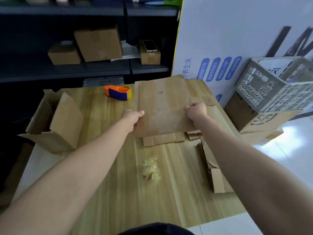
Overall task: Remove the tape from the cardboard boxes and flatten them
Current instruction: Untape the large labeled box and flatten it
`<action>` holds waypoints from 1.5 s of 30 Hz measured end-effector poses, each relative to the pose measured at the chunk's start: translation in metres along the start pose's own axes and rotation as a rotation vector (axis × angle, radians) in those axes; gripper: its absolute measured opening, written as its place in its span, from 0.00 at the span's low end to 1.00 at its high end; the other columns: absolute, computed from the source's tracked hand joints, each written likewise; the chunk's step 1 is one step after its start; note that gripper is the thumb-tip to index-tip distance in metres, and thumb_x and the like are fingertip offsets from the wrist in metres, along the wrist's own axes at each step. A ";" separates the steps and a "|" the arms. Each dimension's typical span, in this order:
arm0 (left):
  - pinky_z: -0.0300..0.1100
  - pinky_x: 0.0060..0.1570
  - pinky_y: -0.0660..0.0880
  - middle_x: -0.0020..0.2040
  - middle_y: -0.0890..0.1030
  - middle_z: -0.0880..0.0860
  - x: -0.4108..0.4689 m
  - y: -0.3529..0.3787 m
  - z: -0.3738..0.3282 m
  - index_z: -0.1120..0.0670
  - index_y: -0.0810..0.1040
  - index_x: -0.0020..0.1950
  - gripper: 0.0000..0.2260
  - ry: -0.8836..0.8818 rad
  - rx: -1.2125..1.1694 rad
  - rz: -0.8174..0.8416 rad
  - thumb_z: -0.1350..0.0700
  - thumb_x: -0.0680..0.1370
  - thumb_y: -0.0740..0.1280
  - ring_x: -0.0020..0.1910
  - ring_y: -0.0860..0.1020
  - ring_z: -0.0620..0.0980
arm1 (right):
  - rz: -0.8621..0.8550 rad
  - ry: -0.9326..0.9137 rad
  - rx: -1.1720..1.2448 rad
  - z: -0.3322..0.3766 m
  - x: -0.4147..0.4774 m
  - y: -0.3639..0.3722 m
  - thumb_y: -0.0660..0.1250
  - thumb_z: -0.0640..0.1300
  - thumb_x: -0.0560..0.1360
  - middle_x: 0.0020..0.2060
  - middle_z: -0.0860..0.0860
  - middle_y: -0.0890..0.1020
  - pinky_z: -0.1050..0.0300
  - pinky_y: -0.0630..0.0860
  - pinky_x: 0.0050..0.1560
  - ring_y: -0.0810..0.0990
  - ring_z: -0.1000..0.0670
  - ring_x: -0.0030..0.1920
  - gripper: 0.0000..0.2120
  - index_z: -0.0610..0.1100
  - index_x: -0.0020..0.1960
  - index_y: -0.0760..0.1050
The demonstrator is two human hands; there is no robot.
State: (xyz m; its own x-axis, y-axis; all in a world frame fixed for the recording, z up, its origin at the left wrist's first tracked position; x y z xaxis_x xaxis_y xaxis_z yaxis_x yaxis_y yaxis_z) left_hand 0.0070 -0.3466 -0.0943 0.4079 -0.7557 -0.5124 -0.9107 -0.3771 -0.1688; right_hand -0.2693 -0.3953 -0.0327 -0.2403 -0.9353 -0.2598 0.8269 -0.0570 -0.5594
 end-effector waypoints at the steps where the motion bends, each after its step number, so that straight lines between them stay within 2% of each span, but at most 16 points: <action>1: 0.44 0.49 0.71 0.55 0.76 0.52 -0.002 0.010 -0.003 0.60 0.70 0.66 0.22 0.012 0.006 0.017 0.58 0.75 0.71 0.51 0.75 0.53 | -0.012 0.011 -0.003 -0.003 0.005 -0.009 0.63 0.44 0.78 0.48 0.47 0.76 0.56 0.68 0.48 0.72 0.47 0.47 0.15 0.38 0.61 0.75; 5: 0.43 0.38 0.73 0.52 0.79 0.56 -0.007 0.043 -0.008 0.59 0.75 0.57 0.12 0.000 -0.063 0.069 0.59 0.75 0.70 0.42 0.77 0.51 | -0.032 0.037 0.000 -0.016 0.020 -0.040 0.62 0.46 0.78 0.46 0.49 0.73 0.56 0.68 0.48 0.71 0.49 0.47 0.17 0.40 0.64 0.73; 7: 0.42 0.35 0.71 0.52 0.80 0.56 -0.009 0.054 -0.006 0.60 0.75 0.59 0.15 -0.020 -0.093 0.079 0.57 0.75 0.71 0.44 0.78 0.52 | -0.022 0.039 -0.005 -0.022 0.024 -0.047 0.62 0.47 0.79 0.47 0.48 0.74 0.56 0.69 0.48 0.71 0.49 0.47 0.18 0.41 0.66 0.72; 10: 0.47 0.44 0.73 0.55 0.79 0.57 -0.009 0.052 -0.002 0.60 0.73 0.62 0.18 -0.035 -0.077 -0.003 0.55 0.75 0.70 0.53 0.78 0.56 | 0.023 0.041 -0.007 -0.028 0.024 -0.042 0.62 0.48 0.79 0.55 0.46 0.77 0.57 0.69 0.49 0.73 0.47 0.51 0.20 0.42 0.68 0.70; 13: 0.51 0.53 0.75 0.56 0.79 0.58 -0.009 0.026 0.010 0.61 0.74 0.60 0.17 -0.039 -0.067 -0.115 0.55 0.75 0.71 0.54 0.78 0.58 | 0.095 0.015 0.000 -0.026 0.018 -0.019 0.62 0.47 0.78 0.48 0.48 0.79 0.57 0.69 0.50 0.75 0.47 0.51 0.18 0.41 0.66 0.73; 14: 0.51 0.54 0.75 0.56 0.79 0.58 -0.009 0.014 0.016 0.61 0.74 0.59 0.16 -0.037 -0.058 -0.149 0.55 0.75 0.70 0.53 0.77 0.58 | 0.126 0.008 0.008 -0.025 0.014 -0.007 0.63 0.47 0.78 0.48 0.48 0.79 0.57 0.70 0.50 0.74 0.47 0.50 0.17 0.41 0.64 0.74; 17: 0.47 0.50 0.72 0.58 0.77 0.57 -0.014 -0.032 0.035 0.60 0.74 0.59 0.14 -0.040 -0.002 -0.266 0.55 0.77 0.68 0.52 0.75 0.57 | 0.242 -0.021 -0.020 -0.018 -0.003 0.036 0.63 0.47 0.78 0.58 0.46 0.78 0.56 0.71 0.54 0.75 0.46 0.54 0.18 0.40 0.65 0.74; 18: 0.47 0.51 0.71 0.60 0.76 0.58 -0.016 -0.050 0.044 0.60 0.73 0.61 0.15 -0.049 0.018 -0.309 0.55 0.78 0.67 0.55 0.75 0.57 | 0.293 -0.041 -0.047 -0.015 -0.011 0.053 0.64 0.46 0.78 0.57 0.45 0.78 0.56 0.71 0.53 0.76 0.46 0.53 0.16 0.39 0.62 0.75; 20: 0.46 0.56 0.69 0.66 0.73 0.59 -0.023 -0.089 0.061 0.63 0.70 0.66 0.19 -0.061 0.091 -0.391 0.55 0.78 0.66 0.62 0.73 0.57 | 0.417 -0.083 -0.153 -0.010 -0.029 0.088 0.63 0.46 0.78 0.48 0.42 0.80 0.57 0.72 0.43 0.76 0.46 0.44 0.11 0.37 0.50 0.77; 23: 0.44 0.59 0.68 0.68 0.72 0.59 -0.032 -0.144 0.093 0.65 0.70 0.68 0.22 -0.097 0.171 -0.451 0.55 0.78 0.67 0.65 0.72 0.57 | 0.553 -0.088 -0.311 -0.009 -0.063 0.129 0.66 0.43 0.76 0.34 0.47 0.75 0.58 0.73 0.33 0.74 0.49 0.32 0.10 0.43 0.37 0.70; 26: 0.45 0.57 0.68 0.67 0.72 0.60 -0.042 -0.188 0.126 0.65 0.69 0.69 0.23 -0.154 0.207 -0.421 0.55 0.78 0.67 0.64 0.72 0.59 | 0.686 -0.069 -0.421 -0.015 -0.100 0.170 0.66 0.41 0.76 0.32 0.47 0.74 0.59 0.76 0.29 0.75 0.50 0.31 0.11 0.42 0.37 0.69; 29: 0.50 0.60 0.69 0.68 0.71 0.61 -0.050 -0.223 0.151 0.64 0.67 0.70 0.25 -0.202 0.317 -0.354 0.54 0.78 0.67 0.65 0.71 0.61 | 0.828 0.018 -0.559 -0.037 -0.140 0.208 0.62 0.42 0.79 0.32 0.44 0.74 0.57 0.77 0.38 0.76 0.48 0.32 0.09 0.38 0.42 0.69; 31: 0.51 0.57 0.72 0.66 0.73 0.62 -0.056 -0.243 0.166 0.65 0.70 0.68 0.24 -0.232 0.433 -0.310 0.53 0.77 0.68 0.62 0.73 0.62 | 0.863 0.090 -0.577 -0.052 -0.160 0.225 0.63 0.41 0.79 0.35 0.42 0.75 0.57 0.77 0.37 0.77 0.48 0.32 0.07 0.37 0.45 0.70; 33: 0.52 0.55 0.75 0.63 0.75 0.63 -0.059 -0.257 0.180 0.67 0.72 0.65 0.24 -0.259 0.482 -0.252 0.52 0.76 0.70 0.59 0.75 0.62 | 0.885 0.112 -0.623 -0.061 -0.178 0.238 0.62 0.40 0.79 0.35 0.42 0.75 0.58 0.77 0.34 0.77 0.47 0.31 0.08 0.37 0.44 0.69; 39: 0.53 0.58 0.75 0.61 0.77 0.62 -0.059 -0.275 0.207 0.66 0.72 0.64 0.27 -0.271 0.574 -0.121 0.51 0.73 0.73 0.58 0.77 0.61 | 0.848 0.173 -0.755 -0.091 -0.204 0.262 0.60 0.43 0.80 0.33 0.43 0.74 0.60 0.76 0.32 0.75 0.49 0.29 0.09 0.37 0.46 0.68; 45: 0.53 0.58 0.75 0.60 0.78 0.62 -0.051 -0.272 0.223 0.67 0.74 0.62 0.25 -0.214 0.610 -0.022 0.51 0.74 0.71 0.57 0.77 0.60 | 0.750 0.191 -0.784 -0.107 -0.211 0.265 0.60 0.44 0.79 0.30 0.43 0.75 0.60 0.74 0.30 0.75 0.48 0.27 0.12 0.37 0.40 0.69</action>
State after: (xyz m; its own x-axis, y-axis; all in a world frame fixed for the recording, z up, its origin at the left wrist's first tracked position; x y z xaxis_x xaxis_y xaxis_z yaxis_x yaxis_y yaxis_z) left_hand 0.2191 -0.0854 -0.2102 0.4626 -0.6040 -0.6490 -0.8013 0.0284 -0.5976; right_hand -0.0535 -0.1759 -0.2103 0.0574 -0.5667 -0.8219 0.2595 0.8034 -0.5358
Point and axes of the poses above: each hand's wrist, its own x-axis towards the middle knuckle, its own y-axis out of the palm, z = x × y, the point moved 8 cm from there along x, towards the middle knuckle
